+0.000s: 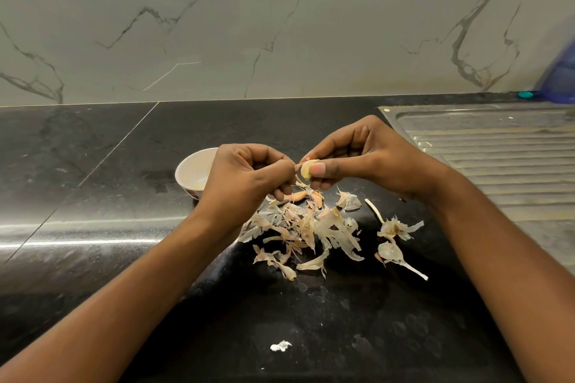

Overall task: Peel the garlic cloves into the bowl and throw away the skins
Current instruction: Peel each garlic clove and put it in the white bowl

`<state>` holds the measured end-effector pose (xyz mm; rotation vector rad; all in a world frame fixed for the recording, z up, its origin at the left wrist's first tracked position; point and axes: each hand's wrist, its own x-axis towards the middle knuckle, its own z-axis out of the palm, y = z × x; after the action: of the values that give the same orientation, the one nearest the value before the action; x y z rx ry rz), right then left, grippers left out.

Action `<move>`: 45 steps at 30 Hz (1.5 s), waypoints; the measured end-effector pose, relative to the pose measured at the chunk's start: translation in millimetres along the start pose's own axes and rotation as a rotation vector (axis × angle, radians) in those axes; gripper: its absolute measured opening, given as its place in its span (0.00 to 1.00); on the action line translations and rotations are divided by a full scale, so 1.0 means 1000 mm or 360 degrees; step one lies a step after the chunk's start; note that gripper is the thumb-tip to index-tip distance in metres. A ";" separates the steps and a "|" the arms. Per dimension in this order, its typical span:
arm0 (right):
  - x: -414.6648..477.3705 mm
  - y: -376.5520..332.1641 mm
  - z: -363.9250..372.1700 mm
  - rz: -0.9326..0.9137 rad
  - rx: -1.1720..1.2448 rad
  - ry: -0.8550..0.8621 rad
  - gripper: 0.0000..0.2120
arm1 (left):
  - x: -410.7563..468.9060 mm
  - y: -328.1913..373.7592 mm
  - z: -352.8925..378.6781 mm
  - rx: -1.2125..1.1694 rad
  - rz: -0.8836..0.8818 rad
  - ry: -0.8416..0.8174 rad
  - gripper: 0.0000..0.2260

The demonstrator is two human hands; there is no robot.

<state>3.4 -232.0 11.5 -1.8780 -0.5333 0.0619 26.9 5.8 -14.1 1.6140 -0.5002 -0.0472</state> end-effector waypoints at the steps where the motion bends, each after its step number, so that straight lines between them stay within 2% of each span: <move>1: 0.000 0.000 0.000 0.0004 0.0022 -0.0003 0.12 | 0.000 0.000 0.000 0.0002 0.0003 -0.0004 0.06; 8: 0.000 -0.001 0.000 0.0108 0.0121 0.0009 0.12 | 0.000 -0.001 0.001 -0.0024 -0.0019 -0.0006 0.05; 13: 0.000 0.001 -0.003 0.0119 -0.0061 0.0082 0.07 | 0.000 0.001 -0.002 -0.0026 0.0011 0.0061 0.05; 21: -0.001 0.000 -0.006 0.0063 -0.0051 0.0117 0.10 | -0.003 -0.003 0.001 0.0247 0.0096 0.0017 0.03; 27: -0.001 0.000 -0.005 0.0030 -0.0148 0.0106 0.12 | -0.002 -0.006 0.001 0.0295 0.0223 -0.0006 0.08; 32: 0.001 0.002 -0.003 0.0044 -0.0190 0.0107 0.10 | -0.003 -0.006 0.004 0.0398 0.0284 0.0011 0.07; 36: 0.002 0.003 -0.002 0.0042 -0.0188 0.0093 0.11 | -0.004 -0.004 0.003 0.0366 0.0277 -0.0035 0.03; 45: 0.002 0.002 -0.001 0.0022 -0.0121 0.0060 0.12 | -0.006 -0.003 0.002 0.0290 0.0340 -0.0050 0.08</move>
<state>5.7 -232.4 10.4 -1.9530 -0.5032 0.0154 21.6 6.6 -18.4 1.7300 -0.7154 0.1374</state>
